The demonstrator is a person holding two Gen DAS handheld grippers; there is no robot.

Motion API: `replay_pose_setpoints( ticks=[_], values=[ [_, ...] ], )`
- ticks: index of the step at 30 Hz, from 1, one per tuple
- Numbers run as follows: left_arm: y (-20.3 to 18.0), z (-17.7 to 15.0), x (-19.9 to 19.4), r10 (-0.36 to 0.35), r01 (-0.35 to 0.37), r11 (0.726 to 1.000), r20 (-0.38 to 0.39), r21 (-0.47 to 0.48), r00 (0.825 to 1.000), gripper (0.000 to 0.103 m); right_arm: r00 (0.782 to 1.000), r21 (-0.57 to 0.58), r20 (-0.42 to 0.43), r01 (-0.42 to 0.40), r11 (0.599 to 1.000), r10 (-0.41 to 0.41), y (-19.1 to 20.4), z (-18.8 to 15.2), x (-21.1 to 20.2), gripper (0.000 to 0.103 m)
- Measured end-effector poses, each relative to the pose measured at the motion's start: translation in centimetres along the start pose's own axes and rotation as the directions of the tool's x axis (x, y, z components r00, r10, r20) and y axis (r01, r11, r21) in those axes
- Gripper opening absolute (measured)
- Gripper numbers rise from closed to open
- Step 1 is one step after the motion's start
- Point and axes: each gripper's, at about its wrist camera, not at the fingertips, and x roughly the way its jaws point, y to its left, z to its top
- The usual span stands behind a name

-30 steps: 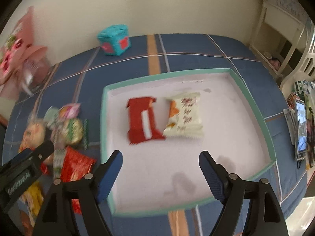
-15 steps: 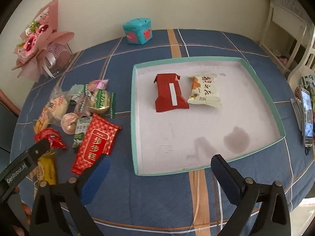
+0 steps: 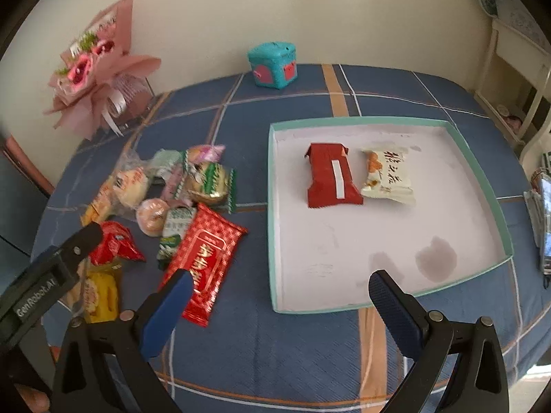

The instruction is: Organize snacks

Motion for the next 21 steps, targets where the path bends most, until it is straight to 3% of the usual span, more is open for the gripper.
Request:
replay_pose_setpoints(
  ticks=[5,9,13,16,21],
  values=[
    [-0.1,0.3,0.3,0.001,-0.001,1.0,-0.014,0.001,1.0,0.099,0.999,0.017,0.041,0.03,0.999,-0.03,-0.2,0.4,-0.4,0.103],
    [0.0,0.3,0.2,0.057,-0.057,0.998,0.002,0.007,0.998,0.099,0.999,0.019,0.03,-0.045,0.999,0.044,0.0,0.5,-0.1,0.103],
    [0.4,0.4,-0.2,0.079,-0.08,0.997,0.033,0.01,0.996,0.099,0.999,-0.013,0.038,-0.033,0.999,0.033,0.9,0.3,-0.1,0.103],
    [1.7,0.5,-0.1,0.093,-0.093,0.995,0.015,-0.027,0.996,0.099,0.995,-0.012,0.026,-0.097,0.995,0.097,1.8,0.2,0.2,0.102],
    [4.2,0.4,1.2,0.095,-0.1,0.99,-0.058,-0.098,0.994,0.099,0.99,-0.012,-0.037,-0.136,0.991,0.135,3.8,-0.1,1.8,0.095]
  ],
)
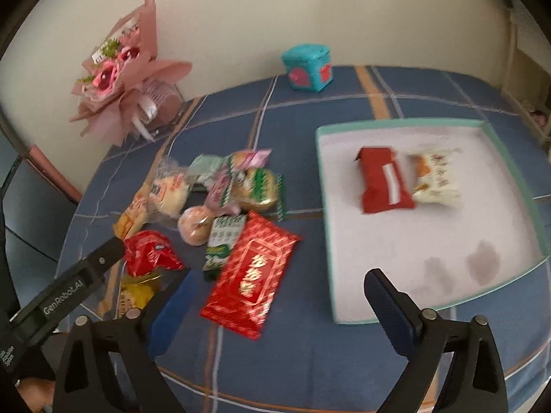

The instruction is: Organize snacks

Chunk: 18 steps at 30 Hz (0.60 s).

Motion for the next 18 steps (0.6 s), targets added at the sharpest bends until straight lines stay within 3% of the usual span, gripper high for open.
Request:
replay_pose_setpoints(
  ticks=[10,18],
  values=[
    [3.3,-0.7,3.7,-0.024,0.003,0.994,-0.179,-0.114,0.983,0.099,0.994,0.006,-0.108,0.02,1.0,-0.019,2.5,-0.8,3.8,0.091],
    [3.0,-1.5,5.7,-0.003,-0.021,0.996,-0.269,-0.086,0.963,0.099,0.984,0.027,-0.171,0.046,0.999,-0.041,3.0,-0.8,6.3,0.088]
  ],
)
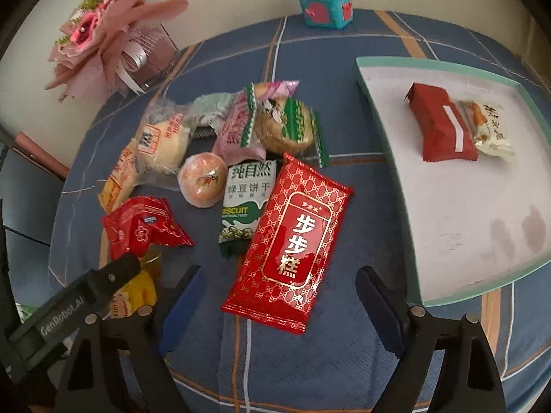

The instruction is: Organize snacks

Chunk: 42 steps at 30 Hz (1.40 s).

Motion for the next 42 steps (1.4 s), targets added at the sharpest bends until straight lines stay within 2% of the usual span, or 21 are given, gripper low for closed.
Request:
replay_pose_setpoints(
  ticks=[5,11,15,18,20,22,27,34,42],
  values=[
    [-0.3,-0.3,1.5,0.014,-0.014,1.0,-0.057,0.012,0.998,0.095,0.999,0.011,-0.039,0.032,0.999,-0.031,0.1,0.1,1.7,0.081],
    [-0.6,-0.7,3.2,-0.003,0.005,1.0,-0.125,0.019,0.992,0.077,0.997,0.016,-0.051,0.051,0.999,-0.05,0.1,0.0,2.5,0.074],
    [-0.9,-0.9,3.3,0.015,-0.011,0.999,-0.122,0.034,0.992,0.07,0.995,0.004,-0.044,0.091,0.996,-0.091,0.0,0.0,2.4,0.055],
    [-1.1,-1.2,3.1,0.022,-0.018,0.999,-0.115,0.038,0.993,0.06,0.996,0.001,-0.043,0.084,0.996,-0.084,-0.8,0.1,2.0,0.049],
    [-1.8,-1.3,2.7,0.013,-0.009,0.999,-0.11,0.037,0.994,0.049,0.996,0.004,-0.045,0.075,0.997,-0.074,-1.2,0.1,1.8,0.047],
    [-2.1,-1.6,2.4,-0.003,0.006,0.999,-0.108,0.032,0.994,0.046,0.997,0.006,-0.048,0.068,0.998,-0.067,-1.7,0.1,1.6,0.047],
    [-2.4,-1.8,1.5,-0.039,0.041,0.999,-0.105,0.013,0.994,0.042,0.998,0.033,-0.042,0.044,0.998,-0.043,-3.0,0.0,0.4,0.046],
    [-3.8,-2.6,-0.5,-0.087,0.089,0.996,-0.074,0.019,0.993,0.042,1.0,0.039,0.017,-0.005,0.999,0.005,-3.8,0.1,-2.1,0.046],
    [-6.8,-3.2,-3.1,-0.132,0.133,0.988,-0.021,0.073,0.991,0.042,0.997,0.037,0.073,-0.018,0.999,0.016,-4.7,0.1,-4.6,0.046]
  ],
)
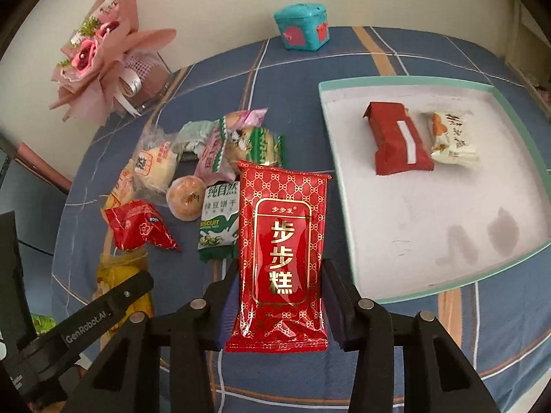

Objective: Organize snacks
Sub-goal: 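Lay the red packet in the tray with the right tool while the left tool lays the yellow bag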

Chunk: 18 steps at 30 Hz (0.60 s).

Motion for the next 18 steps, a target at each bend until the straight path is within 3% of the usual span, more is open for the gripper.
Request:
replay_pose_setpoints(
  ticks=[7,13,18],
  values=[
    [-3.4,-0.5,-0.6,-0.054,0.052,0.995,0.024,0.079,0.998,0.042,0.998,0.077,0.056,0.01,0.997,-0.015,-2.7,0.5,-1.7,0.046],
    [-6.2,-1.1,-0.3,-0.106,0.097,0.979,0.04,0.177,0.994,0.042,0.99,0.173,0.113,0.069,0.982,-0.089,-7.3,1.2,-3.4,0.046],
    [-9.8,-1.2,-0.1,-0.146,0.129,0.955,0.045,0.268,0.988,0.042,0.978,0.288,0.109,0.141,0.947,-0.178,-11.8,1.6,-4.0,0.046]
  ],
)
